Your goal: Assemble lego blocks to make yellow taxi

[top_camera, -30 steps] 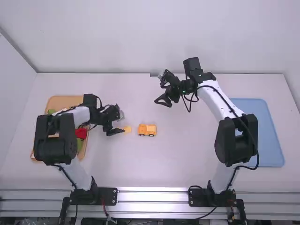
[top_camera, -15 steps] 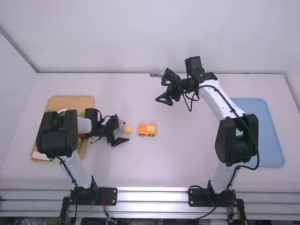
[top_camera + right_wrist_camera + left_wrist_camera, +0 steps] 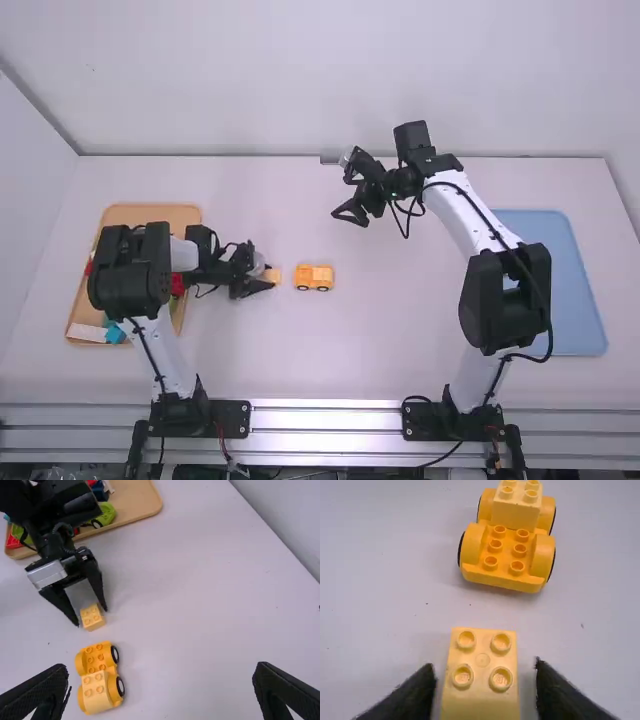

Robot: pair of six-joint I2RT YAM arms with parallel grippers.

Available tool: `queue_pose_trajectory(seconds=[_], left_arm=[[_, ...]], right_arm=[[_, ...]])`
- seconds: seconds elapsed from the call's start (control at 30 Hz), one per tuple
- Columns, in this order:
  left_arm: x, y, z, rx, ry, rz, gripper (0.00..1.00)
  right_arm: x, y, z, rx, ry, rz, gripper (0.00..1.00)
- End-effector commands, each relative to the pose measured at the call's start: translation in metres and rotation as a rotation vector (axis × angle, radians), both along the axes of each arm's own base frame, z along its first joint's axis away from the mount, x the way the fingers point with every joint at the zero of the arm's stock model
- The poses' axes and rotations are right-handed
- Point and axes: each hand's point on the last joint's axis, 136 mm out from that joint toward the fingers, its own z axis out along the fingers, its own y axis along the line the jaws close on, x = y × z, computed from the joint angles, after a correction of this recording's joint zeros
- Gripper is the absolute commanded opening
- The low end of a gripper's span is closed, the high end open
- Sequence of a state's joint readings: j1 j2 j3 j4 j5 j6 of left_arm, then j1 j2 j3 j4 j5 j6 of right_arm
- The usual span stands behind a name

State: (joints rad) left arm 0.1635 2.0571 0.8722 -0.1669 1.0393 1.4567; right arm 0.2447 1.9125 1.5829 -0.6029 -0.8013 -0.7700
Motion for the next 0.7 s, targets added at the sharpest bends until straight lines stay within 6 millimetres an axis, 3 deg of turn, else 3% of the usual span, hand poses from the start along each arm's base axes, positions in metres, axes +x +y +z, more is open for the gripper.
queue_pose_trajectory(seconds=[0.0,0.07,0.33,0.43,0.53,0.67], left_arm=[[-0.003,-0.004,-0.001,-0.005,-0.031,-0.038,0.34],[-0.003,-0.001,-0.005,0.027,-0.033,-0.041,0.24],[0.001,0.001,0.002,0.047,-0.052,-0.033,0.09],[0.004,-0.001,0.026,0.022,-0.092,-0.036,0.07],[0.004,-0.002,0.052,0.025,-0.122,-0.037,0.07],[0.002,-0.006,0.074,0.025,-0.126,-0.048,0.06]], right_arm=[[0.002,0.001,0.026,0.022,-0.063,0.005,0.99],[0.002,0.001,0.026,0.023,-0.066,0.006,0.99],[0.002,-0.001,0.026,0.024,-0.058,0.003,0.99],[0.000,-0.007,0.025,0.023,-0.082,0.035,0.98],[-0.016,-0.011,0.023,0.066,-0.113,0.122,0.98],[-0.017,-0.017,0.005,0.105,-0.096,0.087,0.98]])
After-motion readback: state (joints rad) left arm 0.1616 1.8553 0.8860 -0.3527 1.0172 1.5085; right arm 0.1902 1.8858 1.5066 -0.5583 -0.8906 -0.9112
